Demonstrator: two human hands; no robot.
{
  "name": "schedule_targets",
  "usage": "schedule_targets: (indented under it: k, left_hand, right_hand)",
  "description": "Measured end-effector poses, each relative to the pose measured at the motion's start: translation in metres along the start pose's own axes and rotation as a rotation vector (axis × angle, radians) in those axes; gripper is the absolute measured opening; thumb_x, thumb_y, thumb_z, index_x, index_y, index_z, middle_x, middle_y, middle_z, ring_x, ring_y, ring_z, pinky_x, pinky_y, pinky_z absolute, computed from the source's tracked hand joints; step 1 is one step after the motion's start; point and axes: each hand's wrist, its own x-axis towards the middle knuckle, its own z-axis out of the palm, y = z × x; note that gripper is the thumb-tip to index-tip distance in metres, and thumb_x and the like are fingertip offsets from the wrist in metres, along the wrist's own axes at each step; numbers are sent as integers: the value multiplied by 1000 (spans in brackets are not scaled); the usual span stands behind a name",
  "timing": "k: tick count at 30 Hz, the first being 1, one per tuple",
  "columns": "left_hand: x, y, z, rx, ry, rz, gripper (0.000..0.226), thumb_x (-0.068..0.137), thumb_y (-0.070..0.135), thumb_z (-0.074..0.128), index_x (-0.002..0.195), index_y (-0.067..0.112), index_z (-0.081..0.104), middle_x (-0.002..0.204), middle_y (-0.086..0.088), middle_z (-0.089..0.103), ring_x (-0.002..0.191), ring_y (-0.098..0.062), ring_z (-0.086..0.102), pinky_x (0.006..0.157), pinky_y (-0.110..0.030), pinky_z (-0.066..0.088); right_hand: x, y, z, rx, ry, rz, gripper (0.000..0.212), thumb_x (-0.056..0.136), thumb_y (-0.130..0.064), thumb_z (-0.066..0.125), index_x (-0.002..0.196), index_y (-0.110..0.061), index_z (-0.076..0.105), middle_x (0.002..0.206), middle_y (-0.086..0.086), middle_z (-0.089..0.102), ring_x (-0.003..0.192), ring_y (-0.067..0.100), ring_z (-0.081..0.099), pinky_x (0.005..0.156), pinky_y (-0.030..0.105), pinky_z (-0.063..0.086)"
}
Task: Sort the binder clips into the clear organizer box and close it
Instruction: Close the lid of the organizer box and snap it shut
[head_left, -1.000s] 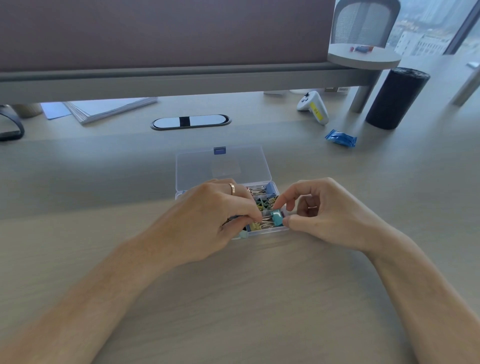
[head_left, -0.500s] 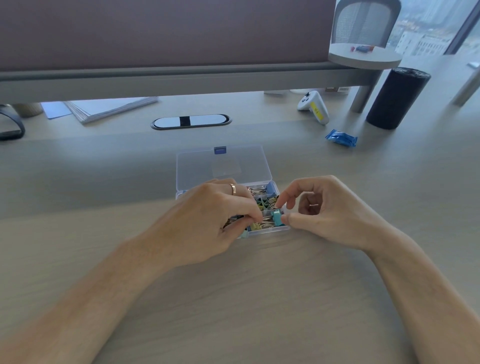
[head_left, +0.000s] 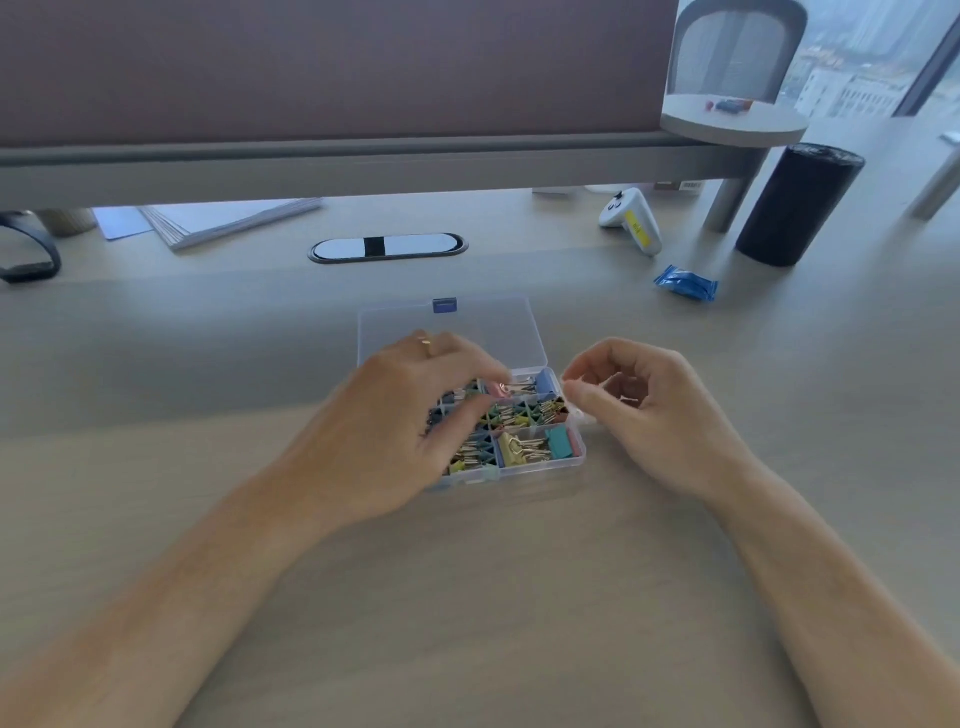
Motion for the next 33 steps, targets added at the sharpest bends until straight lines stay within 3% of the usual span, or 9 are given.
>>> schedule_targets:
  k: [4,6,8,10,14,20,24,29,33]
  left_hand:
    - [-17,-17,-6,27,13,-246,64,91,73,43,147,42,41,152,24,37,142,3,29,118,-33,31]
    - [-24,-25,-8,29,-10,-400,89,81,88,29,155,40,28,163,18,25,151,-6,20,123,-39,23]
    - [-24,-31,-6,11,-12,-515,99,79,91,15,158,33,24,164,7,32,152,-16,26,124,-46,23]
    - [-22,-32,-2,-24,-10,-549,95,85,89,13,158,31,26,160,3,39,149,-20,32,123,-48,26]
    - [-16,-29,3,-202,16,-552,75,93,73,27,159,39,19,161,7,37,150,-20,33,121,-43,27]
    - [-8,-25,1,-413,103,-533,84,86,69,37,160,43,7,159,29,32,143,1,37,119,-33,27]
    - [-11,-26,-5,-587,230,-470,78,88,54,48,160,38,20,147,31,46,132,11,47,104,-16,41]
    - [-19,-27,-10,-593,291,-326,58,102,42,52,156,36,33,146,28,51,136,-1,50,114,-43,42]
    - [-24,-30,-12,-575,291,-262,52,100,36,49,151,34,41,148,22,52,138,-6,50,113,-51,44]
  right_hand:
    - [4,2,20,-28,145,56,5,98,-31,67,103,-30,69,91,-15,71,85,-3,65,65,12,50]
    - [8,3,24,-1,173,90,15,100,-37,62,114,-32,65,100,-18,70,92,-5,66,75,16,54]
    - [11,4,28,-12,158,110,23,102,-42,56,123,-34,60,107,-19,69,102,1,66,88,33,58]
    - [12,3,32,-41,125,109,29,104,-45,52,131,-37,56,107,-21,68,110,10,66,94,38,54]
    - [13,2,32,18,135,147,37,107,-44,47,143,-35,50,115,-14,72,107,6,67,80,23,51]
    - [13,5,31,64,162,152,49,107,-46,45,152,-27,45,127,-8,70,105,-1,63,70,6,48]
    - [11,4,28,119,173,104,51,107,-47,42,152,-26,48,126,-9,68,112,2,63,88,26,56]
    - [6,-1,21,247,188,-15,28,111,-40,39,129,-42,59,117,-13,73,112,-4,64,84,10,48]
    - [4,-1,16,269,193,-74,34,104,-47,38,128,-43,61,117,-18,73,117,5,66,94,25,54]
